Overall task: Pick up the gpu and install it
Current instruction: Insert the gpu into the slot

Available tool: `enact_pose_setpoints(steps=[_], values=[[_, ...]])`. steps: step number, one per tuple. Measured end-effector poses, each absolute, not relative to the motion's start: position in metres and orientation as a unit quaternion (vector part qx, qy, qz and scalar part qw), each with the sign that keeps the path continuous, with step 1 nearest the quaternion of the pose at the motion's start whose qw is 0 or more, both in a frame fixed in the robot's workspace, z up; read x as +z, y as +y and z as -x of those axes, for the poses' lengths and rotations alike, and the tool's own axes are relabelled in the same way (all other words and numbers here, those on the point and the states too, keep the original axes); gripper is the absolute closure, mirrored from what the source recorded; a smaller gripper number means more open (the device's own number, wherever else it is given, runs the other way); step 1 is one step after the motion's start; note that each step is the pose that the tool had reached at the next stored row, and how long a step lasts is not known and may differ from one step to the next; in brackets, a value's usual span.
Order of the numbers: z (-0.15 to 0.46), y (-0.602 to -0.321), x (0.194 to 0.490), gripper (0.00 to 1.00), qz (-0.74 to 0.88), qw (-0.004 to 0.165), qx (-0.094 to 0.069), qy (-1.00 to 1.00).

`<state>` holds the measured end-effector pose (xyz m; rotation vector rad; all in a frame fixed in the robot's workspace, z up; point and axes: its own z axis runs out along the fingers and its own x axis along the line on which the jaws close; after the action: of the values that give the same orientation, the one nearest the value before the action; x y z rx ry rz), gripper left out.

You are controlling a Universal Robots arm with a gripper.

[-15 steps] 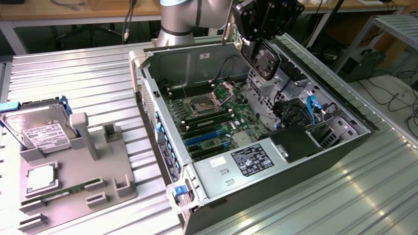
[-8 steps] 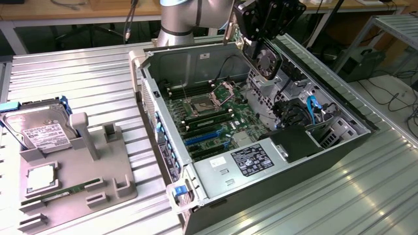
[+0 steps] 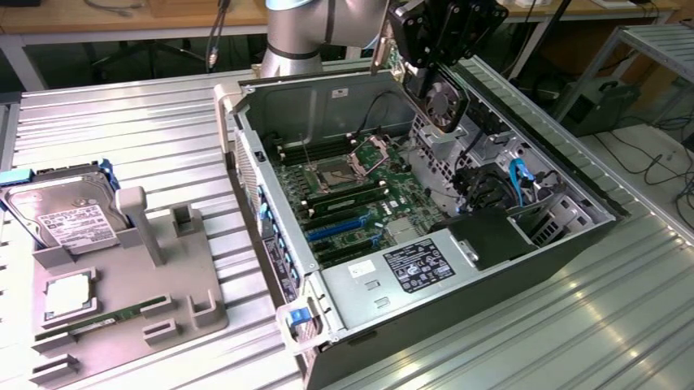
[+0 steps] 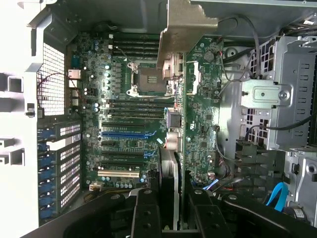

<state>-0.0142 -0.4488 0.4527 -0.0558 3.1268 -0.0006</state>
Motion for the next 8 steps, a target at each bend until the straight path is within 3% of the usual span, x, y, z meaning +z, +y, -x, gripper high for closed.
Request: enact_pose_setpoints(steps=[8], values=[[0.0143, -0.4487, 0.4528, 0.72, 0.039, 0.007, 0.000, 0.999]])
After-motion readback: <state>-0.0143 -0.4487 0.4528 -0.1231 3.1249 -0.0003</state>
